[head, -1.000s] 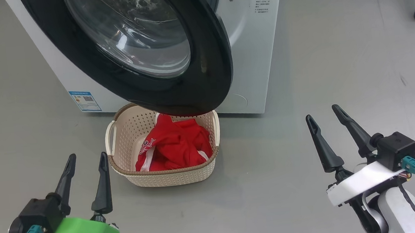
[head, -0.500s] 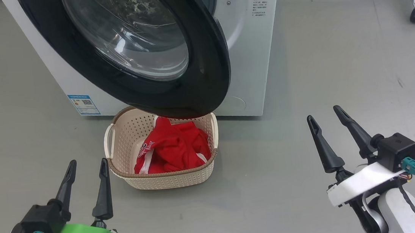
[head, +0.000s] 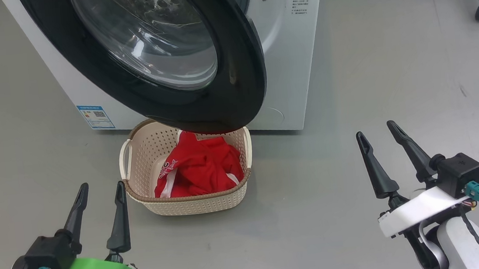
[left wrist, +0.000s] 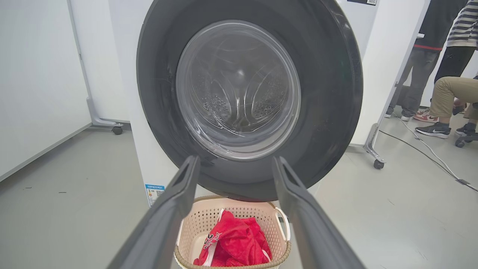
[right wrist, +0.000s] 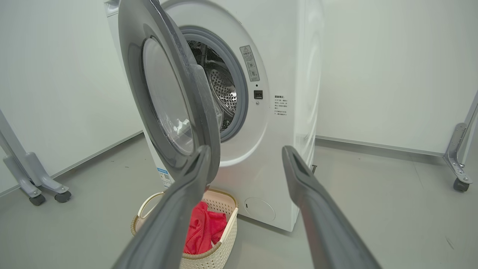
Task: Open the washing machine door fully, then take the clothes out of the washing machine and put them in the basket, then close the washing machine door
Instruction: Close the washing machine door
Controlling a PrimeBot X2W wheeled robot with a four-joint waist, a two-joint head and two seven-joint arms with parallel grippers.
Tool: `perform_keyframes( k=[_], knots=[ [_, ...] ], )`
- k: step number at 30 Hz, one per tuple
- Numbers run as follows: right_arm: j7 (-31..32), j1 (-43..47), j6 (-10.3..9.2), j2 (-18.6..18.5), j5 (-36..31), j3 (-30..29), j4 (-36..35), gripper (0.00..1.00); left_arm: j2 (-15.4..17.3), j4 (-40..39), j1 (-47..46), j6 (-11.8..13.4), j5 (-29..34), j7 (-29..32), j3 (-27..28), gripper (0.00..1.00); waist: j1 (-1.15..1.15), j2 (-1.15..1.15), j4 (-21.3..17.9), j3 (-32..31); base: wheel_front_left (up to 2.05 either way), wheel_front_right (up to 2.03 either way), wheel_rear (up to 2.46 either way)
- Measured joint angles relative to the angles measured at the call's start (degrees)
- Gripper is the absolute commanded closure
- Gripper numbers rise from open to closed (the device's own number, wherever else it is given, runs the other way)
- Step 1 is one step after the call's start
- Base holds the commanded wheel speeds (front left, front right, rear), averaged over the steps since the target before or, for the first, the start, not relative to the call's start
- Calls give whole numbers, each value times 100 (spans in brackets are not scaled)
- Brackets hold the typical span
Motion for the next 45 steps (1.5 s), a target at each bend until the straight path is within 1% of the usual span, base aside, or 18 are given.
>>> perform_keyframes(
  k=[8, 10, 21, 45],
  knots=[
    [0, 0, 0, 9, -7, -14, -3, 0, -82, -8, 0, -9, 57, 0, 80, 0, 0, 0, 0, 56, 0, 0, 0],
    [0, 0, 0, 13, -8, -14, -3, 0, -88, -9, 0, -51, 88, 0, 90, 0, 0, 0, 0, 64, 0, 0, 0],
    [0, 0, 0, 23, -57, -14, -4, 0, -142, 10, 0, -105, 146, 0, 176, 0, 0, 0, 13, 62, 0, 0, 0],
    [0, -1, 0, 18, -64, -2, -10, 0, -260, 16, 0, -186, 240, 0, 292, 0, 0, 0, 70, 125, 0, 0, 0]
  ],
)
